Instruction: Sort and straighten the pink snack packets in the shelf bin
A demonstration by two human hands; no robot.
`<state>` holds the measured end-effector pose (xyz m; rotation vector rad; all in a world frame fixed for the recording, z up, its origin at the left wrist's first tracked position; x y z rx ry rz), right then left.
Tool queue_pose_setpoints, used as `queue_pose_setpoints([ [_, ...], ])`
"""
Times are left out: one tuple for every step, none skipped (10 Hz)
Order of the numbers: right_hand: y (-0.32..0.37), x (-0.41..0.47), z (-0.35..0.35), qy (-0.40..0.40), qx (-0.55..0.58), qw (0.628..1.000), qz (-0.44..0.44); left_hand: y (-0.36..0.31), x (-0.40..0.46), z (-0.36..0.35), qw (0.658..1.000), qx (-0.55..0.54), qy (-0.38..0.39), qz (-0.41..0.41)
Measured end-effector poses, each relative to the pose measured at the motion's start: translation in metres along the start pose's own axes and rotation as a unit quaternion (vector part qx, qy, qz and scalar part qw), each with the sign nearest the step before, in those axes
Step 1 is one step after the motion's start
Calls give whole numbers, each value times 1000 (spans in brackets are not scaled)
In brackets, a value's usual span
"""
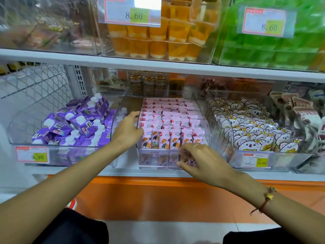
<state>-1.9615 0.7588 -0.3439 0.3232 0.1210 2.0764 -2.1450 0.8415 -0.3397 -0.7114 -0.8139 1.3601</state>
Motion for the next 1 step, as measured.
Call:
queue_pose_setpoints([
  [-5, -9, 34, -52, 13, 999, -2, -12, -10, 31, 988, 148, -35, -14],
])
Point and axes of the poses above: each hand's wrist, its own x-axis towards the middle knuckle, its own z-axis out of the back of the hand, y = z × x, the point moved 9 cm from there along x, towards the middle knuckle, and after that the axes turned 3 degrees about y, right-handed, at the moved point
